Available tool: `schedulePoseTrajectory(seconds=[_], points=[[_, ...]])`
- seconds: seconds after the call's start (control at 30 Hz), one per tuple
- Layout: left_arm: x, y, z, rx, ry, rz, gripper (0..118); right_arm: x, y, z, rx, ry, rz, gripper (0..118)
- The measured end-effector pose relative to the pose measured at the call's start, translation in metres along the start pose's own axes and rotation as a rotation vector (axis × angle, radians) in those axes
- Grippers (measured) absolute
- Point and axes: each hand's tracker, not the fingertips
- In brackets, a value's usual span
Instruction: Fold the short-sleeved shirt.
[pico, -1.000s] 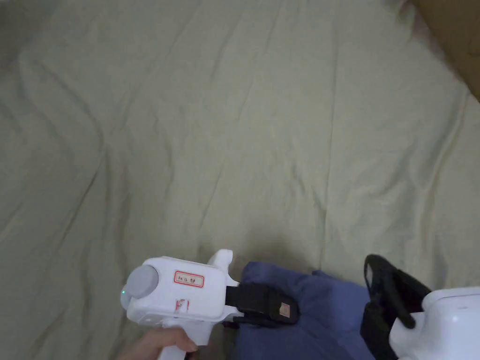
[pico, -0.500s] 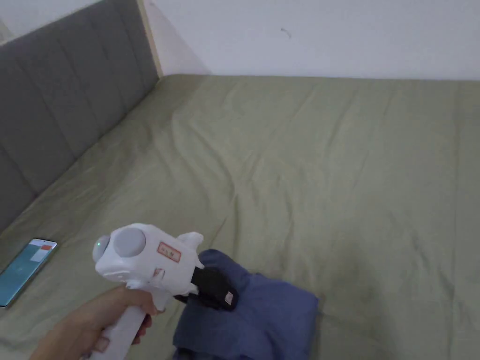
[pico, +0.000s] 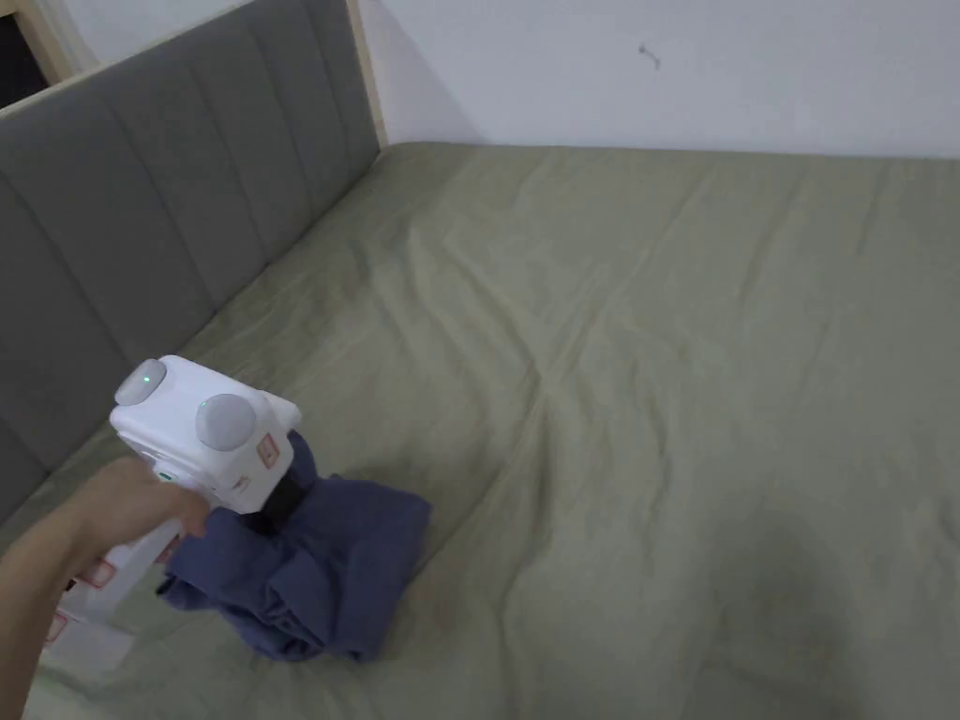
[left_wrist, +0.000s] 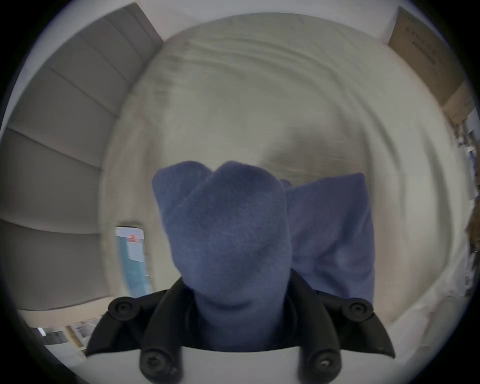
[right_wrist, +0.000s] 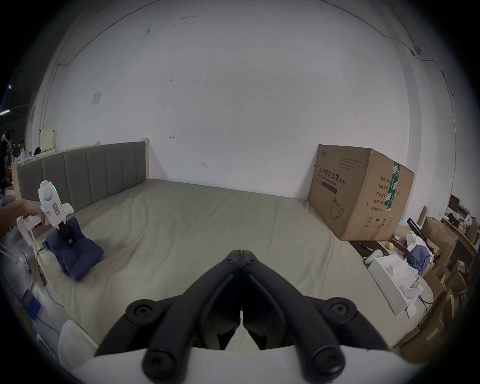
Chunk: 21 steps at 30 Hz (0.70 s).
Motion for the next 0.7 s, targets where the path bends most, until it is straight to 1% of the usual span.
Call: schedulePoseTrajectory(seconds=[0.03,0.07,0.1,0.13,0.17,0.2,0.3,0.37,0.4,0.43,0.47,0.5,0.53,0.57,0.6,0.63,0.67,0.7], points=[[-0.005,-0.001,-0.001,0.002,0.041,-0.019,26,0.003,-0.001,0.001,0.001,0.000,-0.006,0],[-0.010,-0.004,-0.002,0.002,0.081,-0.018,36,0.005,-0.001,0.002,-0.004,-0.003,-0.014,0],[-0.012,-0.006,-0.004,0.004,0.113,-0.002,54,0.008,-0.003,0.004,-0.007,-0.003,-0.022,0],[-0.015,-0.011,0.000,-0.010,0.147,-0.003,88,0.011,-0.004,0.005,-0.011,-0.005,-0.031,0],[-0.017,-0.017,0.002,-0.008,0.165,0.009,108,0.013,-0.006,0.005,-0.017,-0.007,-0.035,0],[-0.017,-0.021,0.006,0.008,0.150,0.019,117,0.015,-0.007,0.006,-0.021,-0.008,-0.037,0],[-0.018,-0.034,0.035,0.081,0.029,0.138,117,0.022,-0.011,0.009,-0.032,-0.007,-0.045,0],[-0.007,-0.044,0.059,0.121,-0.058,0.171,117,0.028,-0.012,0.012,-0.038,0.001,-0.055,0],[-0.002,-0.046,0.071,0.149,-0.088,0.175,115,0.030,-0.013,0.014,-0.037,0.000,-0.058,0],[0.008,-0.052,0.087,0.203,-0.118,0.172,104,0.032,-0.013,0.016,-0.032,-0.001,-0.062,0],[0.021,-0.057,0.103,0.260,-0.140,0.171,83,0.036,-0.013,0.017,-0.024,0.001,-0.063,0],[0.034,-0.064,0.118,0.325,-0.140,0.183,52,0.038,-0.012,0.019,-0.021,0.000,-0.062,0],[0.050,-0.072,0.133,0.392,-0.151,0.205,7,0.041,-0.012,0.021,-0.017,0.001,-0.062,0],[0.069,-0.082,0.150,0.456,-0.185,0.228,2,0.046,-0.011,0.022,-0.012,0.000,-0.066,0],[0.090,-0.096,0.166,0.546,-0.226,0.237,2,0.050,-0.010,0.025,-0.007,0.000,-0.074,0],[0.107,-0.106,0.178,0.596,-0.283,0.189,0,0.054,-0.008,0.027,0.003,0.003,-0.083,0],[0.127,-0.113,0.192,0.635,-0.321,0.171,0,0.059,-0.006,0.029,0.008,0.004,-0.089,0],[0.144,-0.119,0.203,0.658,-0.319,0.188,0,0.063,-0.004,0.030,0.009,0.007,-0.092,0]])
